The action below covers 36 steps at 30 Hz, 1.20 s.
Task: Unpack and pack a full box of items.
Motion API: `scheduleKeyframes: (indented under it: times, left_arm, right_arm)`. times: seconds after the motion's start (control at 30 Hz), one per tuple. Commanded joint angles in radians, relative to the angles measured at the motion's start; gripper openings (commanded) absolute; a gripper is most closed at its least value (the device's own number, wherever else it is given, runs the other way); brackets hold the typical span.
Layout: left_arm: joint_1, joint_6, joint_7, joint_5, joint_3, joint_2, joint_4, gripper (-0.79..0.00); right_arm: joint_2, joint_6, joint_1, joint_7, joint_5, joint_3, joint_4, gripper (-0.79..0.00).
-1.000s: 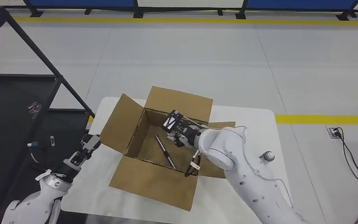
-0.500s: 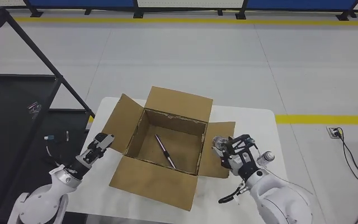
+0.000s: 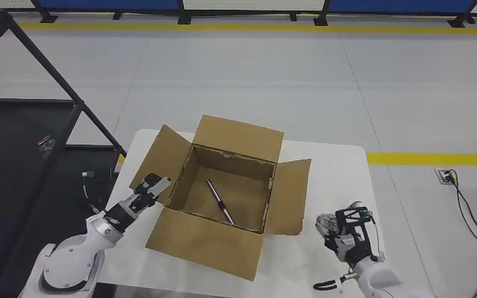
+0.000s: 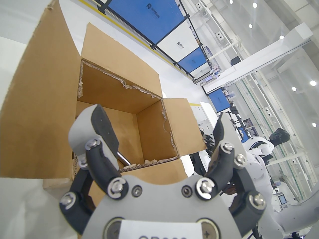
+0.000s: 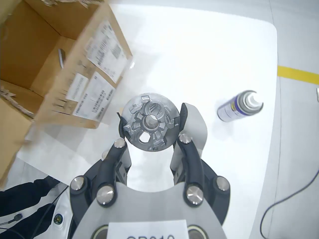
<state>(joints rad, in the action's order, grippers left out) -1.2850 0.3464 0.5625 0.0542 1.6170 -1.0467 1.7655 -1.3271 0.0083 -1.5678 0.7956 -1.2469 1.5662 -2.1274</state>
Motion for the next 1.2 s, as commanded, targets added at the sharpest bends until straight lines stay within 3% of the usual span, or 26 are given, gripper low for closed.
scheduleKeyframes:
  times: [0.0, 0.17, 0.47, 0.53, 0.57, 0.63, 0.7, 0.83, 0.9, 0.97, 1.17]
  left_arm:
    - [0.006, -0.001, 0.000, 0.003, -0.007, 0.000, -0.003, 0.000]
    - [0.015, -0.002, -0.002, 0.007, -0.020, -0.001, -0.012, 0.000]
    - [0.022, -0.005, -0.011, 0.014, -0.026, 0.000, -0.015, 0.000]
    - [0.021, -0.005, -0.015, 0.014, -0.026, 0.000, -0.014, 0.000]
    - [0.021, -0.005, -0.016, 0.014, -0.025, 0.000, -0.014, 0.000]
    - [0.020, -0.006, -0.018, 0.014, -0.025, 0.001, -0.014, 0.000]
    - [0.019, -0.007, -0.021, 0.015, -0.023, 0.001, -0.014, 0.000]
    - [0.019, -0.010, -0.020, 0.013, -0.022, 0.001, -0.013, 0.000]
    - [0.019, -0.011, -0.021, 0.011, -0.021, 0.002, -0.012, 0.000]
    - [0.020, -0.012, -0.019, 0.009, -0.019, 0.002, -0.009, 0.000]
    - [0.019, -0.015, -0.020, 0.001, -0.010, 0.004, -0.003, 0.000]
  right_arm:
    - [0.001, 0.032, 0.020, 0.065, -0.015, 0.001, 0.023, -0.785]
    - [0.005, 0.033, 0.072, 0.132, 0.006, 0.019, 0.109, -0.785]
    - [0.013, -0.037, 0.166, 0.142, 0.105, 0.044, 0.300, -0.785]
    - [0.015, -0.040, 0.182, 0.144, 0.117, 0.048, 0.327, -0.653]
    - [0.016, -0.038, 0.188, 0.149, 0.123, 0.050, 0.341, -0.622]
    - [0.018, -0.026, 0.204, 0.163, 0.126, 0.049, 0.363, -0.634]
    - [0.019, -0.018, 0.217, 0.169, 0.128, 0.045, 0.378, -0.560]
    - [0.022, -0.018, 0.227, 0.164, 0.135, 0.044, 0.392, -0.523]
    - [0.023, -0.018, 0.229, 0.164, 0.137, 0.042, 0.392, -0.416]
    - [0.025, -0.017, 0.235, 0.171, 0.136, 0.039, 0.392, -0.237]
    - [0.029, -0.002, 0.245, 0.186, 0.131, 0.033, 0.380, -0.058]
